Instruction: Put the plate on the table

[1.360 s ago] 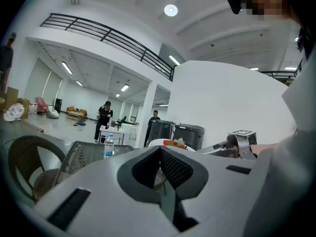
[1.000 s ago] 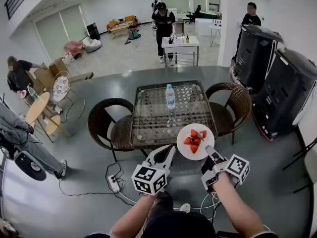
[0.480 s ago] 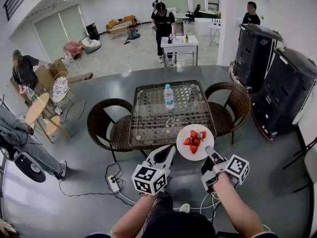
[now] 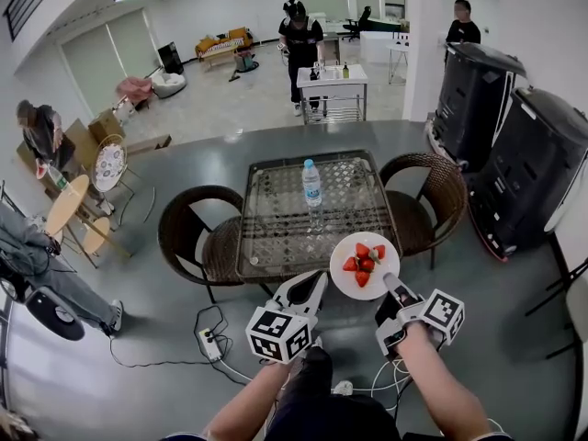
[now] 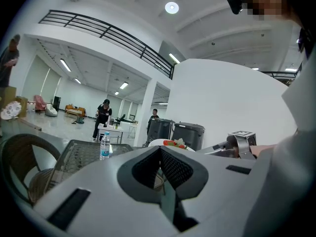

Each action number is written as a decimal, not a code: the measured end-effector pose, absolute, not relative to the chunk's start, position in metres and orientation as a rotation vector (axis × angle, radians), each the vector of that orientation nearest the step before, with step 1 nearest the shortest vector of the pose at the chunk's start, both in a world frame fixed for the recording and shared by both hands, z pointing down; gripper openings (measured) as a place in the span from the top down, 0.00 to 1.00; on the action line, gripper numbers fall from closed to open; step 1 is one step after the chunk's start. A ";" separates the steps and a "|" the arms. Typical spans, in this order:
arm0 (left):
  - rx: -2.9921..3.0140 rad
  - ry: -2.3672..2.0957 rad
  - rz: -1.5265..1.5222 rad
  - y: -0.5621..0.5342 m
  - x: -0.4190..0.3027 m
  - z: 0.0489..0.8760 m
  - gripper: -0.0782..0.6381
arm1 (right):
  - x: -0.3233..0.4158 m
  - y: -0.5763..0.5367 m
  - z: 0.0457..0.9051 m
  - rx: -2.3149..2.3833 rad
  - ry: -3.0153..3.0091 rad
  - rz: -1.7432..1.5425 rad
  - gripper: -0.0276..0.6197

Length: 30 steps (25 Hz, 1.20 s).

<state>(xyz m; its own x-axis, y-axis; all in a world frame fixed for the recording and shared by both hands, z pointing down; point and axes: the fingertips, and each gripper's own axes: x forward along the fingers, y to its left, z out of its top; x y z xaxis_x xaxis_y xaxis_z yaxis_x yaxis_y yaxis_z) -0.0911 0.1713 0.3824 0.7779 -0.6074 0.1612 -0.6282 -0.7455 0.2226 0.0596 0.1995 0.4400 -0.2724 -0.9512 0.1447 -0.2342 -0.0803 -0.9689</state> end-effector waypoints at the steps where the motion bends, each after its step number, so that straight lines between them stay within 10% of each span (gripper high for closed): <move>1: 2.709 -0.956 0.117 0.167 -0.090 0.383 0.88 | 0.061 0.195 0.441 -1.315 1.537 -1.401 0.93; 30: 2.654 -0.804 0.181 -0.052 -0.060 0.438 0.88 | 0.107 -0.005 0.485 -1.465 1.419 -1.400 0.93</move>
<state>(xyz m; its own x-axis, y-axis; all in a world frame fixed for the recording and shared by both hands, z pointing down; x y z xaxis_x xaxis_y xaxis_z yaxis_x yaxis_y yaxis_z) -0.0601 -0.0519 0.4385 0.8298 -0.5114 0.2233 -0.5578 -0.7730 0.3023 0.1071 -0.0048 0.4845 -0.1592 -0.9568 0.2433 -0.2563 -0.1979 -0.9461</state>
